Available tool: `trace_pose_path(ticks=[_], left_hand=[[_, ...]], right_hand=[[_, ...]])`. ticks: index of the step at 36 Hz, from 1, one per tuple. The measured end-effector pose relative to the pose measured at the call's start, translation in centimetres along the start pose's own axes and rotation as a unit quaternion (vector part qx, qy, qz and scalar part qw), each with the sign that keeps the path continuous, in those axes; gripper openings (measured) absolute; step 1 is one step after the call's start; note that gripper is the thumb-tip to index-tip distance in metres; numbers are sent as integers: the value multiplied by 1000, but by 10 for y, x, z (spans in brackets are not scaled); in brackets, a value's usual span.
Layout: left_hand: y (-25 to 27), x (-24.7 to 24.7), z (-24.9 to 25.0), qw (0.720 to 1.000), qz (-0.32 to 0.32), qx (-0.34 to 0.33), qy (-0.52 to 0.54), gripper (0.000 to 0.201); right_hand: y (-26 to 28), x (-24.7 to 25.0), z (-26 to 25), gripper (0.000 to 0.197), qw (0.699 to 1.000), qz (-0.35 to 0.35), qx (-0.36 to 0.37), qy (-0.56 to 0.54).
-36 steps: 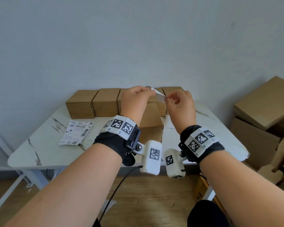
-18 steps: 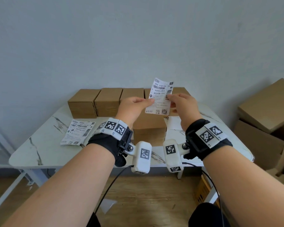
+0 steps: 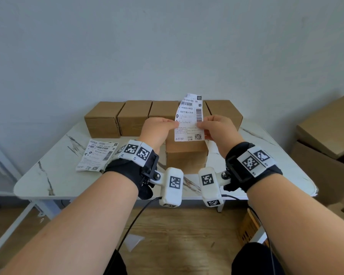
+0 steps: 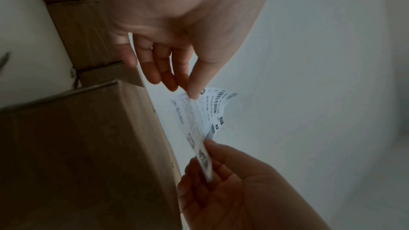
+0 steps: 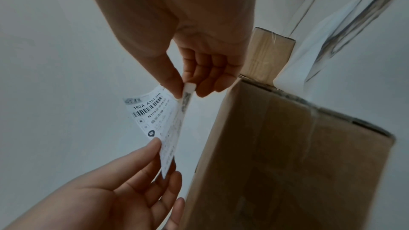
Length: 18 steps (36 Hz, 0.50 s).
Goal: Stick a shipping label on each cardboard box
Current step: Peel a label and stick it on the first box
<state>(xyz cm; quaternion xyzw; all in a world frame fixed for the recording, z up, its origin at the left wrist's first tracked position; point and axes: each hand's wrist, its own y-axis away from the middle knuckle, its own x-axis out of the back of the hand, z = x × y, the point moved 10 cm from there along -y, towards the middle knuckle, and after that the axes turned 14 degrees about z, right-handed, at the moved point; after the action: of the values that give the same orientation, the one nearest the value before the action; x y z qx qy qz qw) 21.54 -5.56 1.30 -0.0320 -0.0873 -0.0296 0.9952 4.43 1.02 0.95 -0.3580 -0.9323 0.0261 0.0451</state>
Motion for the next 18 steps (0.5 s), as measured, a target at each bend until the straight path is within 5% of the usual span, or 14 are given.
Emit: trace_pose_path(ticks=[6, 8, 12, 18], left_hand=[[-4, 6, -8, 1000, 20, 22, -2, 21], [-7, 6, -12, 999, 18, 27, -15, 8], [-9, 5, -16, 998, 31, 21, -51, 25], [-10, 4, -17, 997, 33, 16, -68, 12]], right_hand=[[-4, -1, 7, 33, 999, 25, 3, 24], [-4, 0, 5, 37, 998, 32, 19, 50], [-7, 0, 4, 41, 995, 40, 42, 83], [-8, 0, 9, 40, 992, 37, 51, 113]])
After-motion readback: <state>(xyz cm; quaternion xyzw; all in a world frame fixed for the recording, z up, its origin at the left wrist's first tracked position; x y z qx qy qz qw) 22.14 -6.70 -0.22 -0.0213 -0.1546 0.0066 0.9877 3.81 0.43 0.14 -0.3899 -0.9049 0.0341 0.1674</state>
